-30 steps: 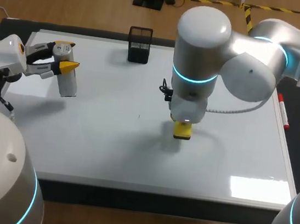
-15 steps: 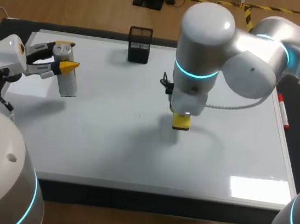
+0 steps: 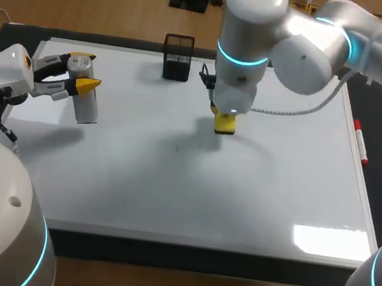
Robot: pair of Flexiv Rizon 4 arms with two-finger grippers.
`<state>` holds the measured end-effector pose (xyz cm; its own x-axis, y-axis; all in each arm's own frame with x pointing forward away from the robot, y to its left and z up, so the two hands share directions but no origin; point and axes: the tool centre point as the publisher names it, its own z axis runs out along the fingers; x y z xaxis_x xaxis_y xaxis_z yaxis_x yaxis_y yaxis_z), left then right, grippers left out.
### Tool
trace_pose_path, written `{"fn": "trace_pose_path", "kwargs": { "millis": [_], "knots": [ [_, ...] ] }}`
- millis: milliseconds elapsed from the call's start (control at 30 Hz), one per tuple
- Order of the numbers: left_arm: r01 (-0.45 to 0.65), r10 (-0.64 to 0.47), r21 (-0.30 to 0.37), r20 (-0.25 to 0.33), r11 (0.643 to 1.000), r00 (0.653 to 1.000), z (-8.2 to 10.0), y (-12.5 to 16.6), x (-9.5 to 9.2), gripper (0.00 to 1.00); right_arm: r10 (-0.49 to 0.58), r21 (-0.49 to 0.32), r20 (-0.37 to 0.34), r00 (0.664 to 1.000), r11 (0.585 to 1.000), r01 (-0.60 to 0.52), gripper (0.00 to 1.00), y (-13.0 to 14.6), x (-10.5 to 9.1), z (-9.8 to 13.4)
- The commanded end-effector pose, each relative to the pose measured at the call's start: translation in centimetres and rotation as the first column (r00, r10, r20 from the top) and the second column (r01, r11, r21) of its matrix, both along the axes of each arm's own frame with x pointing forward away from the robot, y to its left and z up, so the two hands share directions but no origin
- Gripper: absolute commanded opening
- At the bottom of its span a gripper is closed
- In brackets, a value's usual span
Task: Pick up the inspection probe, press it on each red-marked spot on the whiteboard one by one, put down the probe, pick up the eraser, and wipe off all the red marks.
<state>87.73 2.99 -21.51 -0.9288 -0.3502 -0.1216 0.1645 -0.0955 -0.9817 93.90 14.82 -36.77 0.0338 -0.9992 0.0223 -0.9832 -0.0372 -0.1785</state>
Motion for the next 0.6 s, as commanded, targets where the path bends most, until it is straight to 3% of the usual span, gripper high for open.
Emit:
{"fn": "trace_pose_path", "kwargs": {
  "millis": [33,600],
  "knots": [
    [0.0,0.0,-0.001,0.001,1.0,1.0,0.1,0.0,0.0,0.0,-0.006,-0.015,-0.038,0.999,1.0,0.006,0.0,0.5,3.3,-0.5],
    [0.0,0.0,-0.001,0.001,1.0,1.0,0.1,0.0,0.0,0.0,-0.014,-0.006,-0.06,0.998,1.0,0.014,0.0,0.9,10.5,-1.3]
  ]
}}
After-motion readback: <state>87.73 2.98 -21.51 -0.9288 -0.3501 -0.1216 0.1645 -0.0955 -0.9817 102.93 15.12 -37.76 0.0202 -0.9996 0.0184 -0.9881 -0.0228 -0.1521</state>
